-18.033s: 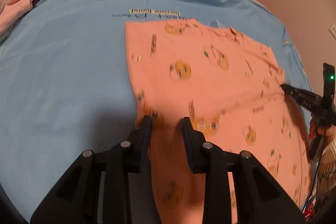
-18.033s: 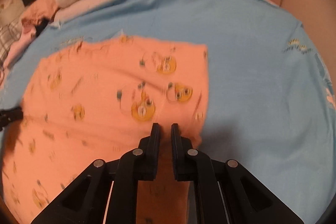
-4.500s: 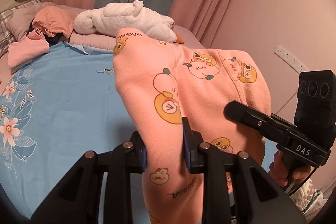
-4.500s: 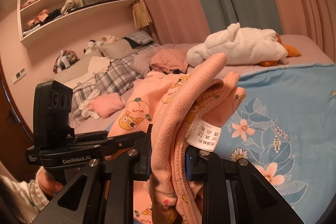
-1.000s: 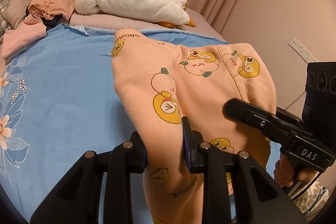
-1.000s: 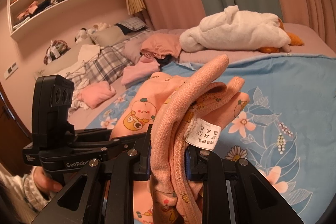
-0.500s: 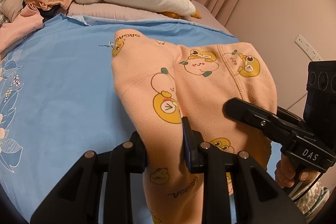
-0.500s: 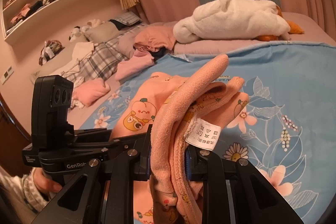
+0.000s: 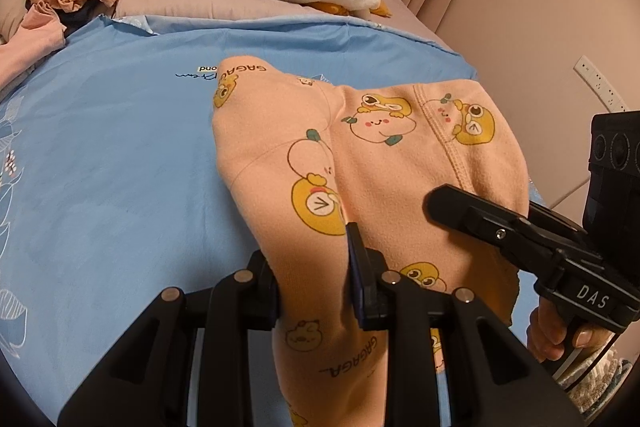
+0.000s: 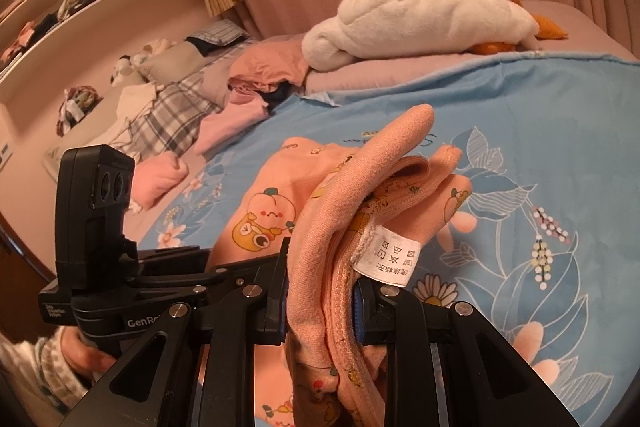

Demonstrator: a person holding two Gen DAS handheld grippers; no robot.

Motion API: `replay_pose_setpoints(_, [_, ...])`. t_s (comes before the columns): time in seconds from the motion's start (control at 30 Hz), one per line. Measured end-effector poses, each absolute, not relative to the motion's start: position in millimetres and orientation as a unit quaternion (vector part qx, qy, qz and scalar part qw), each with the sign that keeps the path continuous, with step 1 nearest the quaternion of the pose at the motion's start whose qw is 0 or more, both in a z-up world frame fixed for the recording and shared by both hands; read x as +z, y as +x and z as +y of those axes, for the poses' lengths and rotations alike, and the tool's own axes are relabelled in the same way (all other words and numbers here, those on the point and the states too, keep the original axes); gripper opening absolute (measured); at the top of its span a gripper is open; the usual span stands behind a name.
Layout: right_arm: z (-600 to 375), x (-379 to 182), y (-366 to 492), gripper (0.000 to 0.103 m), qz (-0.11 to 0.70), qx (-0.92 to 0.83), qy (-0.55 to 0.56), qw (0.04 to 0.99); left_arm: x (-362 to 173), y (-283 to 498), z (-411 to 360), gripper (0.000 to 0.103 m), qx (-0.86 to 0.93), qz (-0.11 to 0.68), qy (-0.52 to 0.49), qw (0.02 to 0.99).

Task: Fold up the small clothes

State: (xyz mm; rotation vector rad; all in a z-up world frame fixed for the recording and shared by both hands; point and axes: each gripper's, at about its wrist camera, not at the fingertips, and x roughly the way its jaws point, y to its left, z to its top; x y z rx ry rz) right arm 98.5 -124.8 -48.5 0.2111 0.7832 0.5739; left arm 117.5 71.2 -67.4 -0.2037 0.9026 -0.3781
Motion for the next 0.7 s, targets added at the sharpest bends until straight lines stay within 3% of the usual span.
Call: replay_pose_setpoints(0.7, [-128.7,-78.3,146.9,0.025,0.396,0.262,0.105,0.874,-95.8,171.9,66.7,0.026,-0.171,0.451,-0.083,0.872])
